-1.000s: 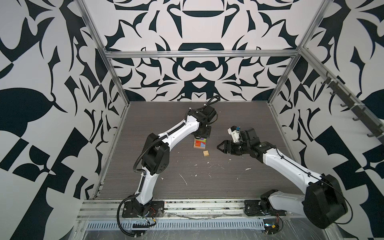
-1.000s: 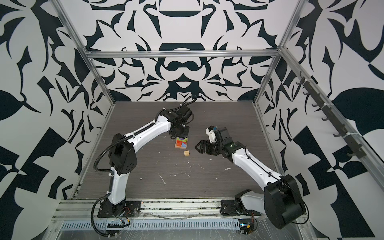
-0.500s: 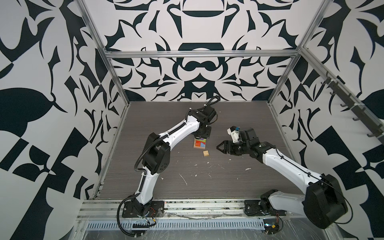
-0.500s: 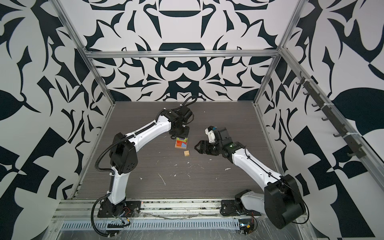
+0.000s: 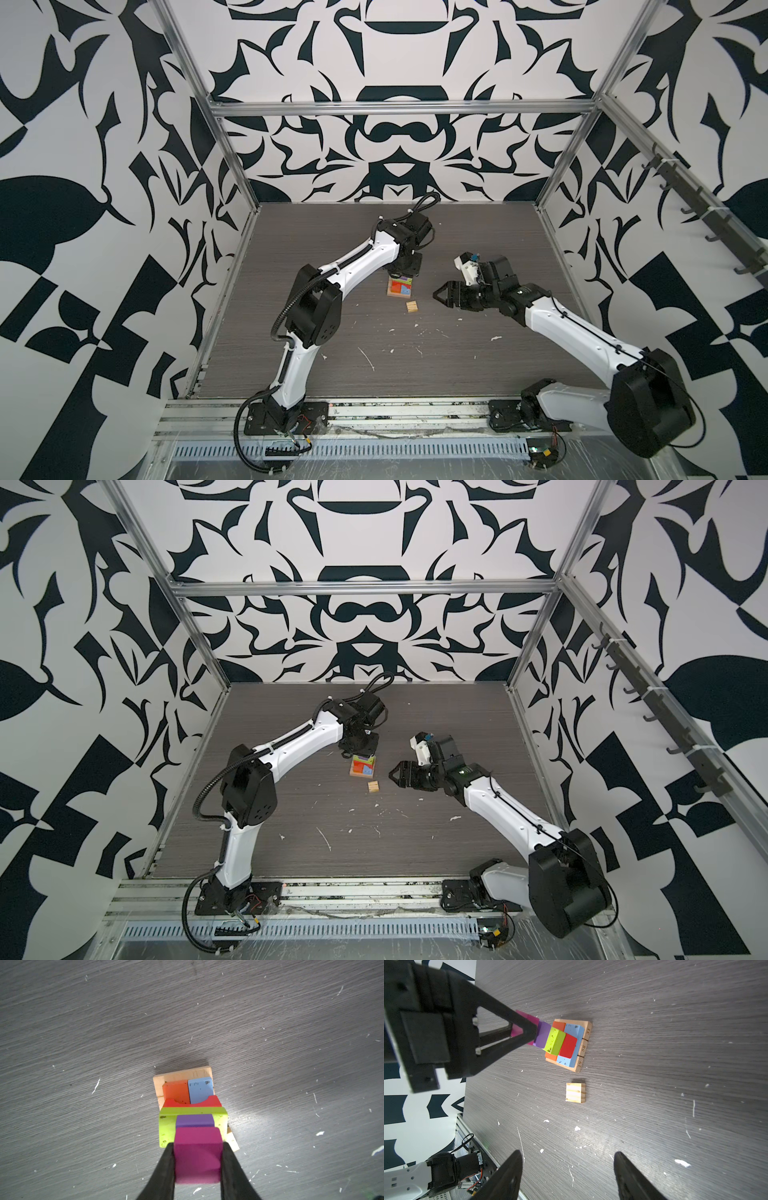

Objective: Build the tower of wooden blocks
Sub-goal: 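Lower the magenta cube onto the purple cube and open the left gripper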

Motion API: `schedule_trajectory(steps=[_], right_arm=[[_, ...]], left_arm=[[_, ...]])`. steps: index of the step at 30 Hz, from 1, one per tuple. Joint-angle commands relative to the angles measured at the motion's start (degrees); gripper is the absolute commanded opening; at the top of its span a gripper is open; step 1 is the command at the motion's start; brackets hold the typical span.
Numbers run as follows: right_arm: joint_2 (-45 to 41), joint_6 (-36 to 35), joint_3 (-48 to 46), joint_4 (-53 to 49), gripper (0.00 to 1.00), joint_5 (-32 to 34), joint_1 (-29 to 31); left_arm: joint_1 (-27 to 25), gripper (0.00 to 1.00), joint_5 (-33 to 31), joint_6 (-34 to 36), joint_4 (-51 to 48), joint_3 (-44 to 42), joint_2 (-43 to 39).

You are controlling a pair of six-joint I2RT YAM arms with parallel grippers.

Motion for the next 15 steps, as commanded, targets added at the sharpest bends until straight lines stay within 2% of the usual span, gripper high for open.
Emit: schedule_trajectory(steps=[1, 15], right_arm=[[-0.18, -0.72, 0.79, 0.54, 0.74, 0.62, 0.23], [-0.05, -0.72, 0.72, 0.35, 0.74, 0.63, 0.25]], left_arm=[[0.35, 0.27, 0.71, 0.06, -1.34, 0.54, 1.66], [0.46, 0.29, 0.87, 0.07, -1.37, 0.07, 1.98]])
